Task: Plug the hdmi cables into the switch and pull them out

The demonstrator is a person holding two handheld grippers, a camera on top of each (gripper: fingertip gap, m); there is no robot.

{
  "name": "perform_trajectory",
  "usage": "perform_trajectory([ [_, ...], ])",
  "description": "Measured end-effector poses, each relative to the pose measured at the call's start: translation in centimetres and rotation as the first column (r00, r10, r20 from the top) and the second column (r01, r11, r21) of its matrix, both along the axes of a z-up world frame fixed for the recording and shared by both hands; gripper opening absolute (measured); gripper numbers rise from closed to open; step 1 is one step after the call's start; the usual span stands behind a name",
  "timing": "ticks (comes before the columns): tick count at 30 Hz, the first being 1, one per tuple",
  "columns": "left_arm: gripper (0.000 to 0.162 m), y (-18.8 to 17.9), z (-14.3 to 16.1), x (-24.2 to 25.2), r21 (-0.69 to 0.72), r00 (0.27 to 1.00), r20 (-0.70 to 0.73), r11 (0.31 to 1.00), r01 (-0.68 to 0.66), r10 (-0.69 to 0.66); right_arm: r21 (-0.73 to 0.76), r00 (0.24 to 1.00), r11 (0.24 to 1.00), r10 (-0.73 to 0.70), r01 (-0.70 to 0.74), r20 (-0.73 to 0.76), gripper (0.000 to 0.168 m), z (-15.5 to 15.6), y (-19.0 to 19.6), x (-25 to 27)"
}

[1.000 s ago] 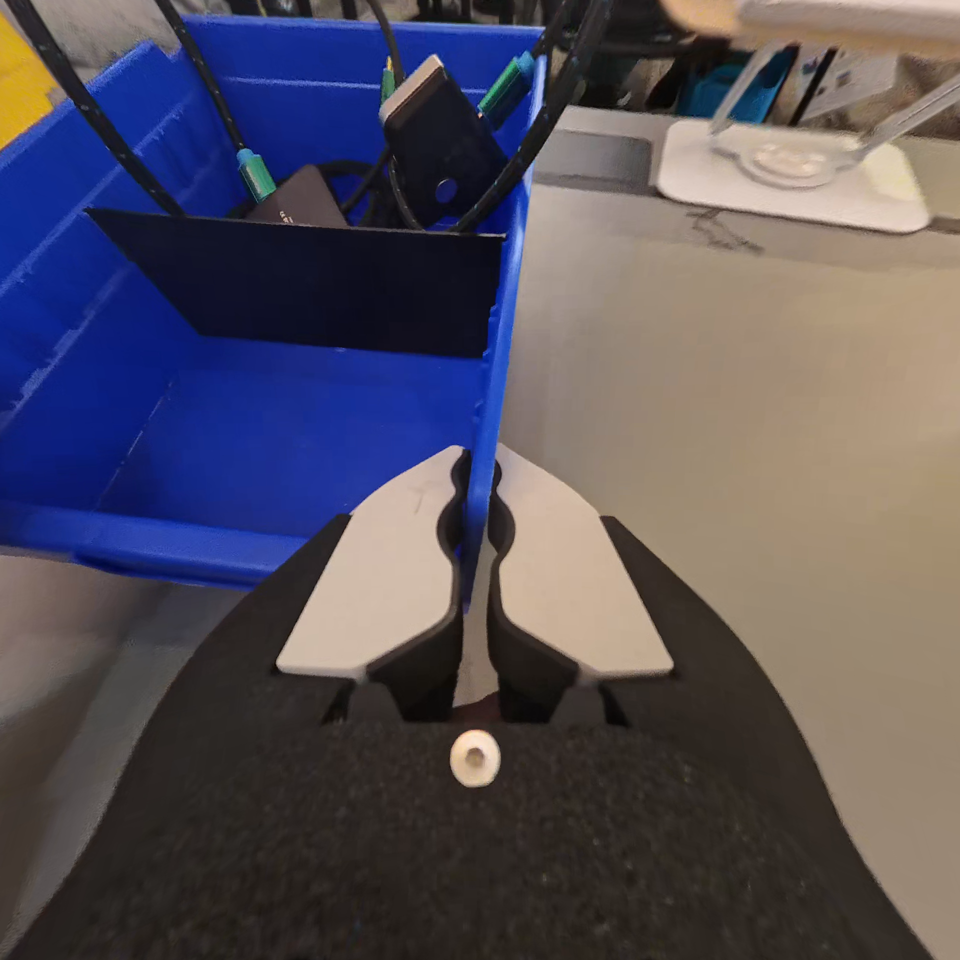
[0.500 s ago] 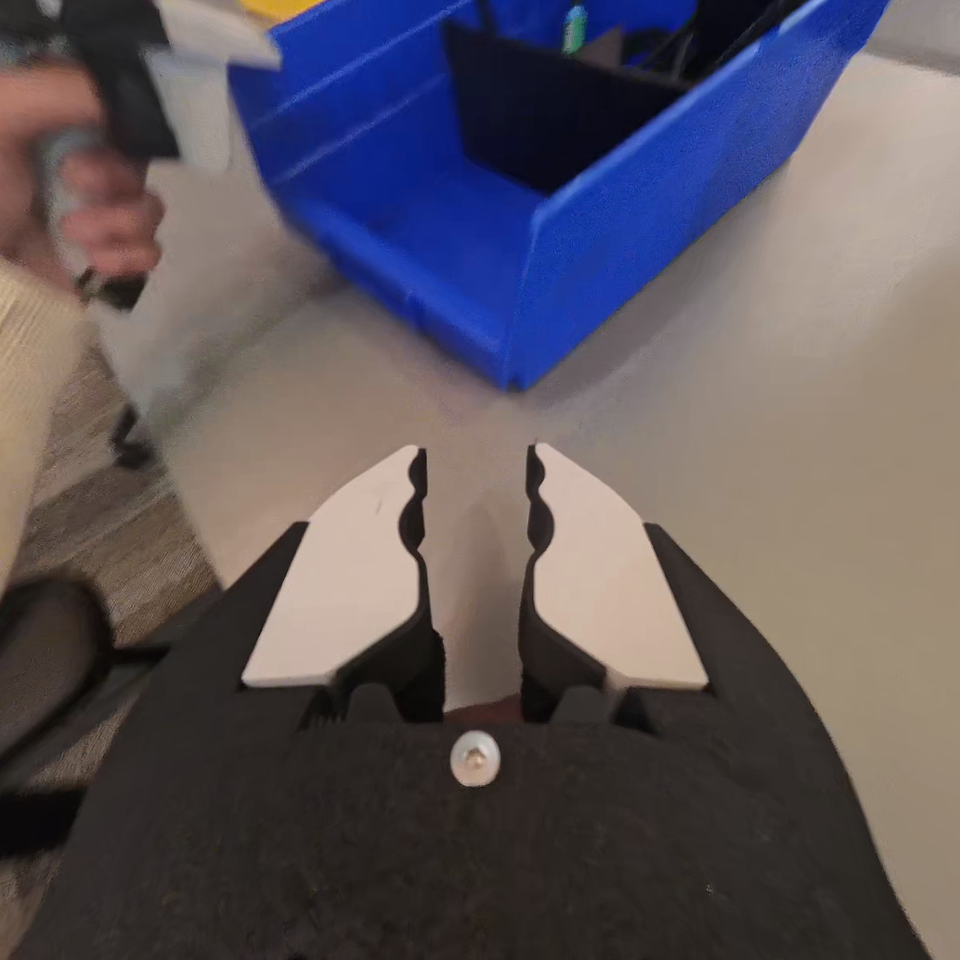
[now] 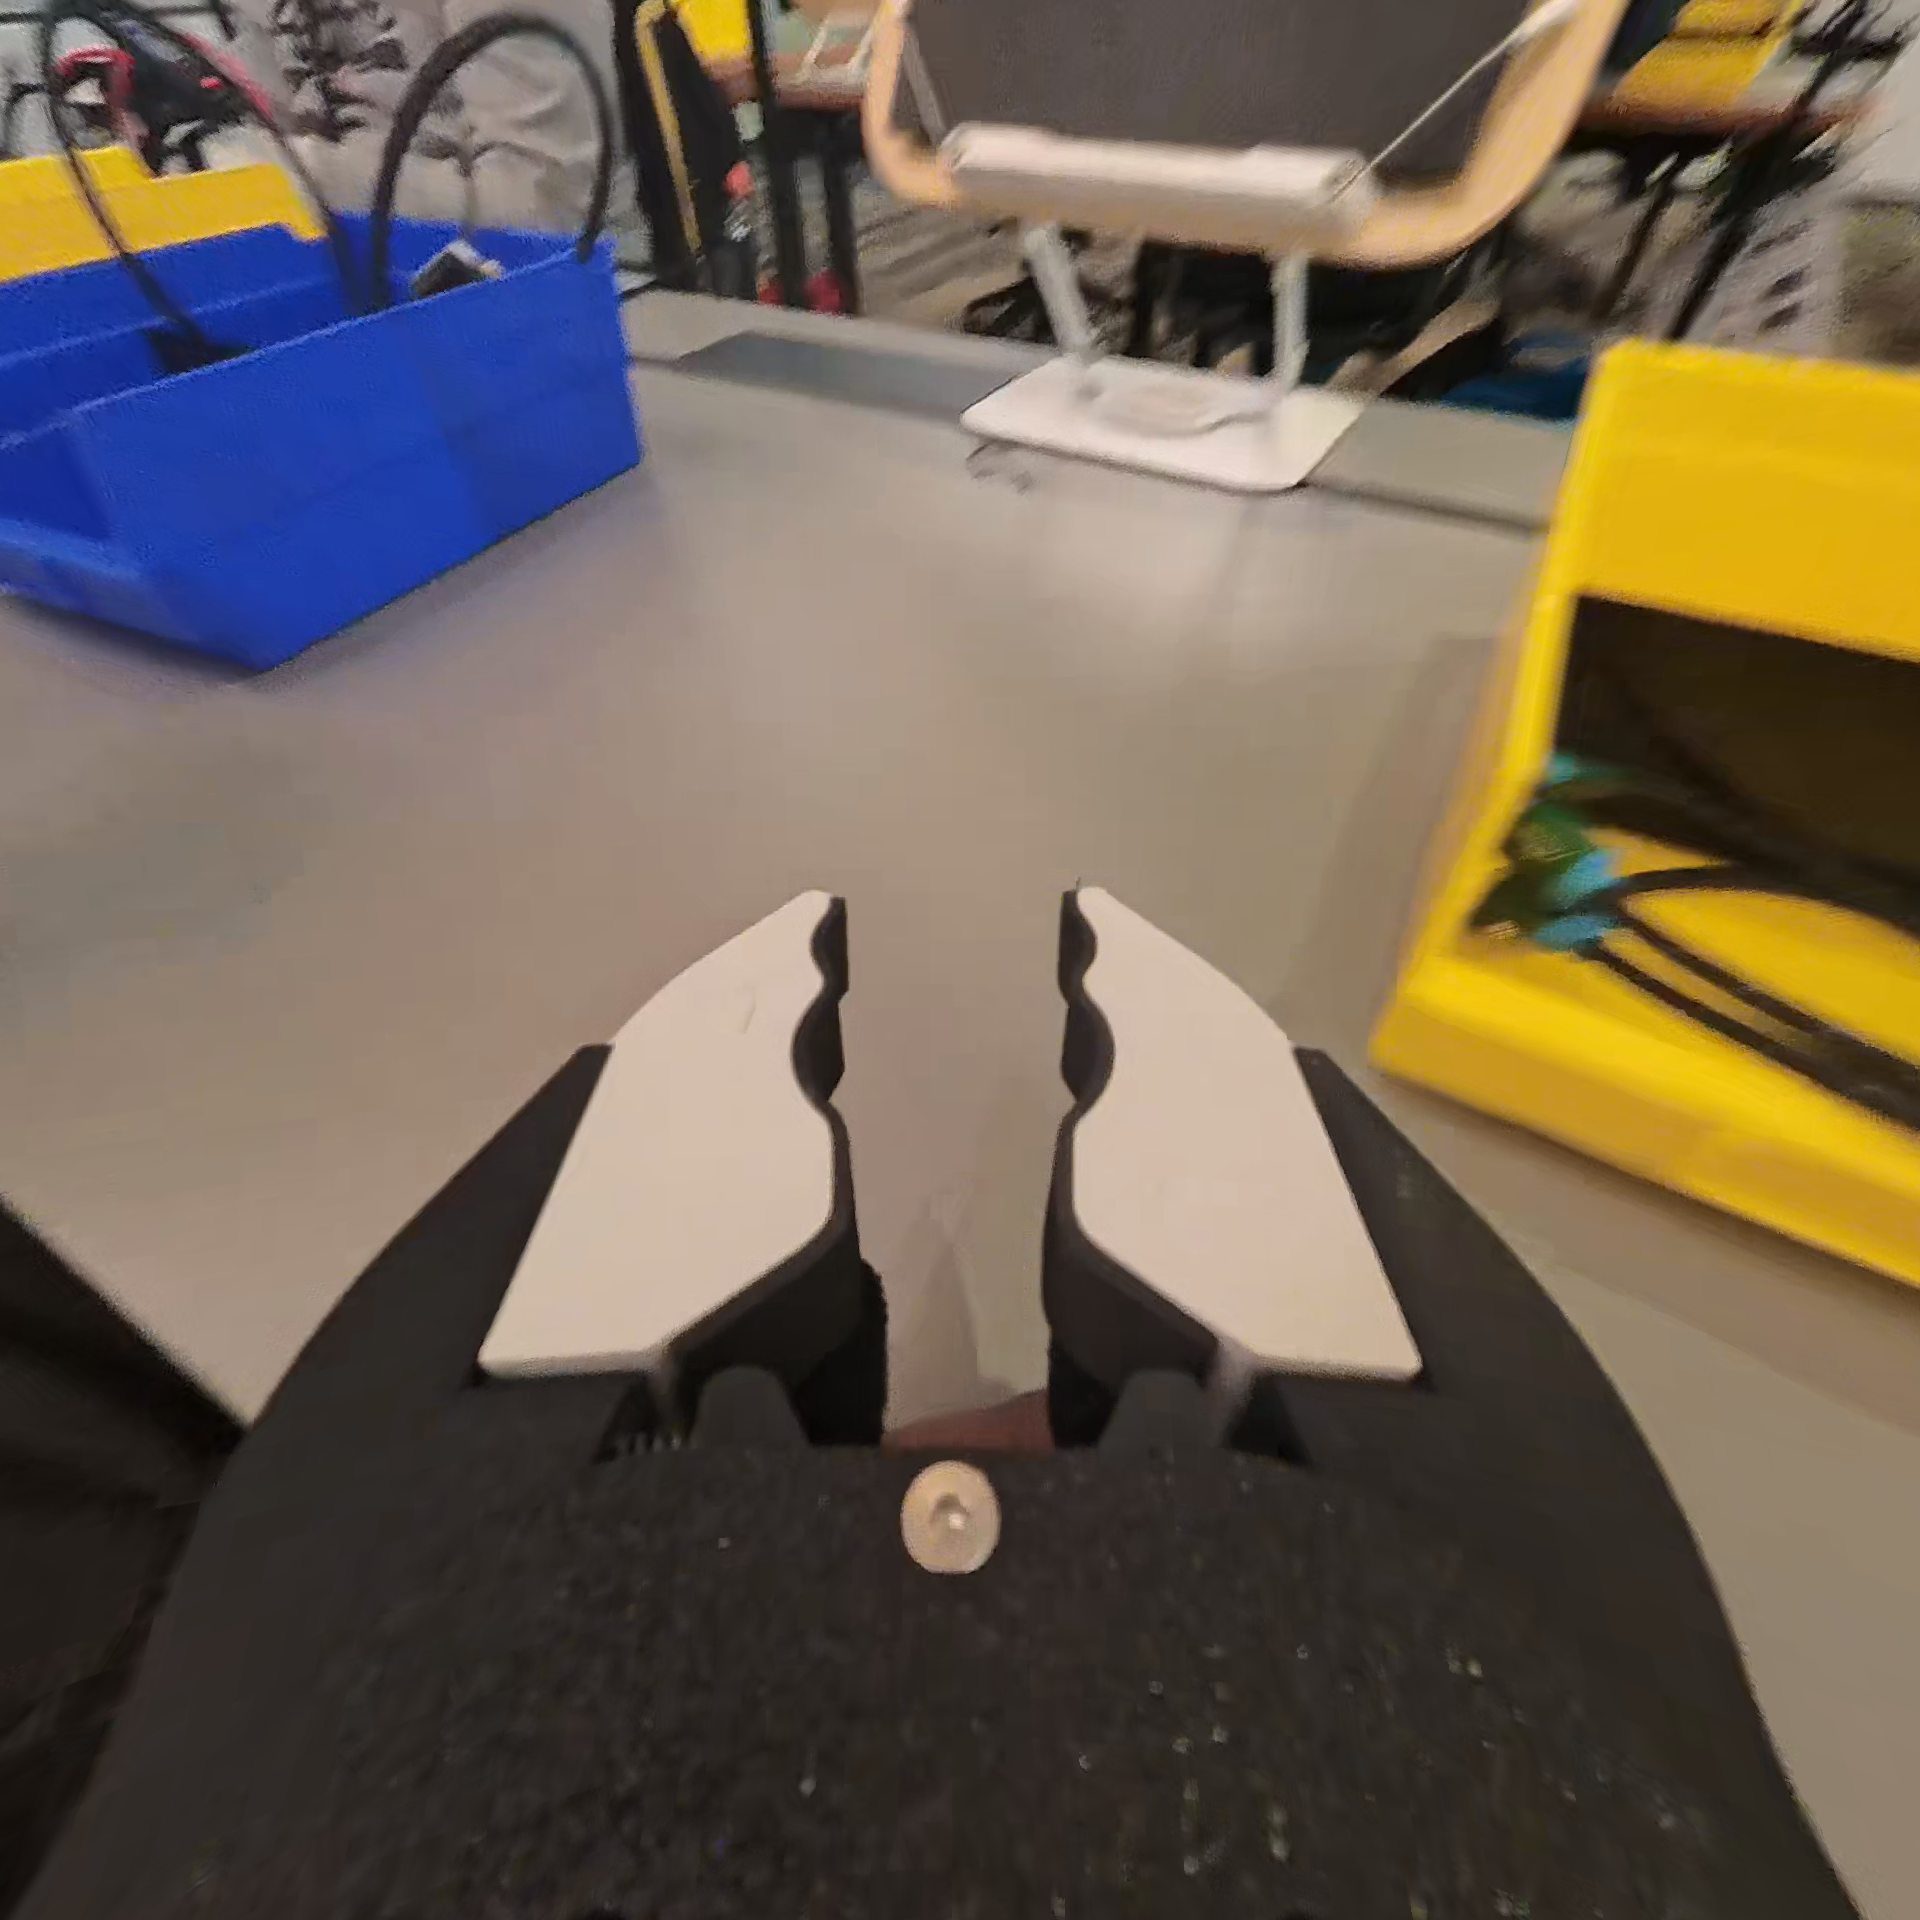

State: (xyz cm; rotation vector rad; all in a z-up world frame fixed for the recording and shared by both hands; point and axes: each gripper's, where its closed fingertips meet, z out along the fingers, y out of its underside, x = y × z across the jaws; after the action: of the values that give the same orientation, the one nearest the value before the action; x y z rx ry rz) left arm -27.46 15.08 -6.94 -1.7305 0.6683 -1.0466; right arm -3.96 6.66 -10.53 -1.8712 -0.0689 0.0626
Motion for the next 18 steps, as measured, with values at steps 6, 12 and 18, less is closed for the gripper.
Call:
perform_trajectory([
  [6,0.037,-0.5,-4.3,2.9,0.133,0.95,-0.312,0.99,0.051,-0.007,-0.009,0.999,1.0,-0.017,0.017,0.029,0.038,-0.2,0.7,1.4],
  [12,0.042,0.5,-4.2,1.1,0.091,0.955,-0.295,0.996,-0.009,0.035,-0.028,0.998,1.0,0.014,-0.013,0.056,0.035,-1.0,0.6,-0.3],
  [18,0.041,0.9,-4.5,0.1,0.097,0.95,-0.308,0.995,-0.028,0.057,-0.048,1.0,0.999,0.005,-0.006,-0.02,0.033,-1.3,0.8,0.3],
])
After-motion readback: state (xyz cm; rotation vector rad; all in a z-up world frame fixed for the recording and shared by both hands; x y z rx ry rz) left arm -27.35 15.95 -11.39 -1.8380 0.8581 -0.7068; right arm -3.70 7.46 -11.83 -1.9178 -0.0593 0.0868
